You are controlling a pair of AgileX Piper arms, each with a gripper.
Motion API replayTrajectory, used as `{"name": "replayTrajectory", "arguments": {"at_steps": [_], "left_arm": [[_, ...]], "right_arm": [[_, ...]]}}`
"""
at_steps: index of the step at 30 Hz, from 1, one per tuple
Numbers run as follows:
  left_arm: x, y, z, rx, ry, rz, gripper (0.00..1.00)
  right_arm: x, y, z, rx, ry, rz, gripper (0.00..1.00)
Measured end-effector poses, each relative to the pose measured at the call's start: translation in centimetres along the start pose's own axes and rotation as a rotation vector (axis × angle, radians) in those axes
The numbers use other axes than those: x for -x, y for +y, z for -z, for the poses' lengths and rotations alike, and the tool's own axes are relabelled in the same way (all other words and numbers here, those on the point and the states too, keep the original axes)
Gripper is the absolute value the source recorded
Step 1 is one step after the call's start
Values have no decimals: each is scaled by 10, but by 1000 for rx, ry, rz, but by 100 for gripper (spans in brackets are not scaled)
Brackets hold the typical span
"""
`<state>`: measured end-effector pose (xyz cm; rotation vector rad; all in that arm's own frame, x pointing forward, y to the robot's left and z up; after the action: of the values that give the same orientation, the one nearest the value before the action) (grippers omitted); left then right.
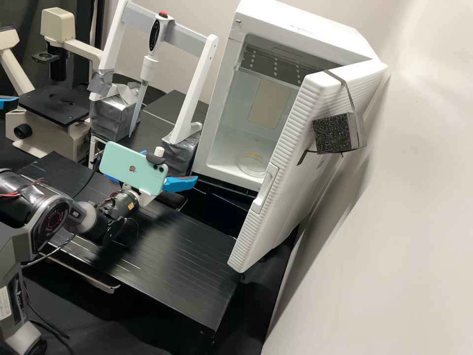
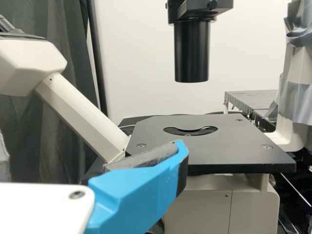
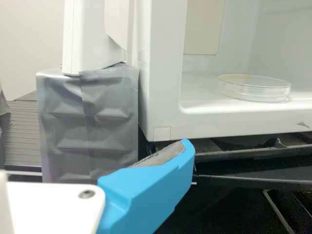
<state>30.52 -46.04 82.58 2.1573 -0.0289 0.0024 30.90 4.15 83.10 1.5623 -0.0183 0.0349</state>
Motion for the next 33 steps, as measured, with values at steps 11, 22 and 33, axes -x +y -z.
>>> {"name": "replayTrajectory", "arguments": {"at_steps": [11, 22, 33], "left_arm": [[0, 0, 0, 0, 0, 0, 100], [0, 0, 0, 0, 0, 0, 100], [0, 0, 0, 0, 0, 0, 100]], "right_arm": [[7, 1, -4, 7, 5, -13, 100], [66, 36, -43, -73, -20, -117, 100], [79, 92, -74, -123, -65, -316, 100]]}}
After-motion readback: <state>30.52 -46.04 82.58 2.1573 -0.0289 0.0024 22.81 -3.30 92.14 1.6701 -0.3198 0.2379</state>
